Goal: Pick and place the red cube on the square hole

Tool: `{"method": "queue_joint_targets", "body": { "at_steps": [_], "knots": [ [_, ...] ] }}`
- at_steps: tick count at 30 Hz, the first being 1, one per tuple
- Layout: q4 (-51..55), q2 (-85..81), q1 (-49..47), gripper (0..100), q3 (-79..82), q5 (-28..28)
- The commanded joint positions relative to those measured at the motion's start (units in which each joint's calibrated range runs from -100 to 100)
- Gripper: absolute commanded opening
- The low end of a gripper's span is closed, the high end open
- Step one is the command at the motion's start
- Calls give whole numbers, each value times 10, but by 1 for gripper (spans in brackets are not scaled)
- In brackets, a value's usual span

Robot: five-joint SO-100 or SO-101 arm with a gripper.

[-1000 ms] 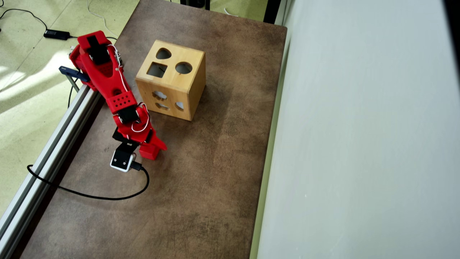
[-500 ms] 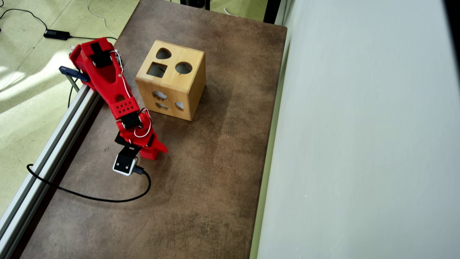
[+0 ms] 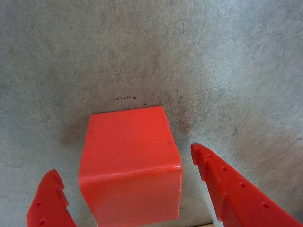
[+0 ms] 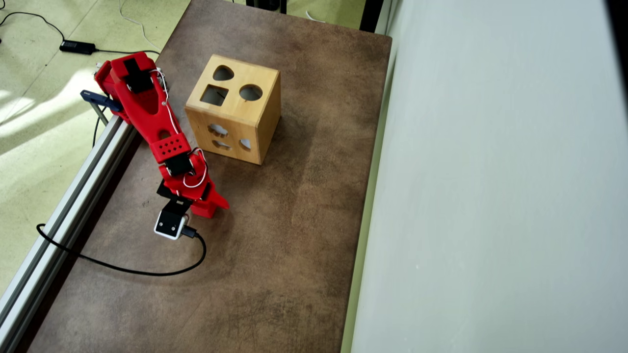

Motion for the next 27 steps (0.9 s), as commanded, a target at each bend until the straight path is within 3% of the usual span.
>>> {"method": "queue_joint_targets", "body": {
  "at_steps": [1,27],
  "knots": [
    [-5,-7,-6,38,-25,-3],
    [-5,-7,-6,7,-24,-3]
  ]
}}
